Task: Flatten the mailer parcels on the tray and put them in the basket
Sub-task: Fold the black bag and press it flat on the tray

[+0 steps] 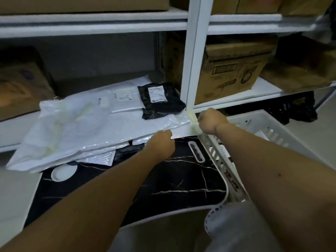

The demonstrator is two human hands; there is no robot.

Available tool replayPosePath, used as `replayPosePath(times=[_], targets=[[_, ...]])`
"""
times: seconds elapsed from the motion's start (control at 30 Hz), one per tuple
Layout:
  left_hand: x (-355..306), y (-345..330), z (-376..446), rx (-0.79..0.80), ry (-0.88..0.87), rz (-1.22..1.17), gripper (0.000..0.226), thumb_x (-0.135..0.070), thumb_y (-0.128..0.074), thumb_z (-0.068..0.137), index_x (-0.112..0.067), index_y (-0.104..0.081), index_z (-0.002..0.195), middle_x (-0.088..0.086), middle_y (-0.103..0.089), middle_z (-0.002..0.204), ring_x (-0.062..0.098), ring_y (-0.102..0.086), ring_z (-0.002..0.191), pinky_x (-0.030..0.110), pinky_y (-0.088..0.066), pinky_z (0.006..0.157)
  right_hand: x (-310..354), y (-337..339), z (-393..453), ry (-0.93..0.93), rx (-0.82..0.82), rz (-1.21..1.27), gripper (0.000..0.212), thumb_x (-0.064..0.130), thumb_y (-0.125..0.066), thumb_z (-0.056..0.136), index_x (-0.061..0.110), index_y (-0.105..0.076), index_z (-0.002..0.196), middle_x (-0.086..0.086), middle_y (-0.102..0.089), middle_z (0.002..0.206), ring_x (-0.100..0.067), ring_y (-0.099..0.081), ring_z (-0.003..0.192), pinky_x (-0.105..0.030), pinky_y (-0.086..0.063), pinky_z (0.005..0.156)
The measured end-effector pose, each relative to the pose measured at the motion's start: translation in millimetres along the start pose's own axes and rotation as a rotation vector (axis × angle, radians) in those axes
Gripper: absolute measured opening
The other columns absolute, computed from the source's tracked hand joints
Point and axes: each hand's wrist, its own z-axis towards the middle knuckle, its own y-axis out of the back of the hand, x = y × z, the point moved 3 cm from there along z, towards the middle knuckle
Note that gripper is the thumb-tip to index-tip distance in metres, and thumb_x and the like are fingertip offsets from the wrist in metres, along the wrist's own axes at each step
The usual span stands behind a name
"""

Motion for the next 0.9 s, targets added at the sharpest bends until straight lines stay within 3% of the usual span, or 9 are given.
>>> replayPosePath(times=[0.13,0.23,0.4,0.5,0.63,0.9], targets=[[44,3,6,-0.029,0.092,-0.012,0.031,-0.019,-0.041,0.098,-0.006,-0.049,0.125,0.015,-0.053,0.126,0.031,-0.052,0.113,0.035,-0.041,0.09,73,-26,20,0.195,0.013,0.011,0.04,0.015,-0.044,0.095,0.017,-0.057,0.133,-0.003,-0.024,0.155,-0.032,-0.036,0.133,-0.038,-0.034,0.109],[65,4,7,-0.027,0.117,-0.02,0.032,-0.022,-0.041,0.099,-0.005,-0.047,0.126,0.015,-0.052,0.127,0.03,-0.052,0.114,0.034,-0.04,0.09,111,-46,28,0.236,0.045,-0.018,0.045,0.013,-0.042,0.094,0.021,-0.051,0.137,0.005,-0.005,0.162,-0.031,-0.023,0.139,-0.042,-0.034,0.109],[93,7,9,-0.042,0.147,-0.049,0.033,-0.022,-0.043,0.099,-0.004,-0.047,0.126,0.015,-0.053,0.127,0.028,-0.052,0.114,0.031,-0.04,0.088,145,-69,46,0.236,0.113,-0.235,0.042,0.014,-0.04,0.093,0.019,-0.054,0.133,0.002,0.005,0.162,-0.033,-0.017,0.14,-0.043,-0.034,0.107],[103,7,8,-0.047,0.174,-0.071,0.031,-0.022,-0.042,0.099,-0.004,-0.048,0.124,0.014,-0.055,0.123,0.027,-0.053,0.109,0.028,-0.038,0.081,145,-76,57,0.194,0.143,-0.326,0.049,0.014,-0.04,0.092,0.017,-0.046,0.14,0.001,0.002,0.162,-0.032,-0.017,0.141,-0.045,-0.03,0.107],[107,8,5,-0.048,0.197,-0.111,0.031,-0.02,-0.041,0.099,-0.004,-0.047,0.125,0.014,-0.054,0.123,0.026,-0.053,0.109,0.025,-0.036,0.079,136,-72,59,0.187,0.031,-0.251,0.051,0.011,-0.039,0.092,0.01,-0.035,0.143,-0.001,-0.025,0.151,-0.029,-0.031,0.131,-0.043,-0.036,0.102],[94,17,-18,-0.006,0.247,-0.127,0.032,-0.02,-0.04,0.099,-0.003,-0.045,0.125,0.015,-0.055,0.123,0.028,-0.053,0.108,0.03,-0.04,0.081,123,-24,28,0.01,-0.316,0.345,0.043,-0.008,-0.044,0.088,-0.005,-0.04,0.131,-0.015,-0.026,0.145,-0.037,-0.053,0.106,-0.038,-0.041,0.092]])
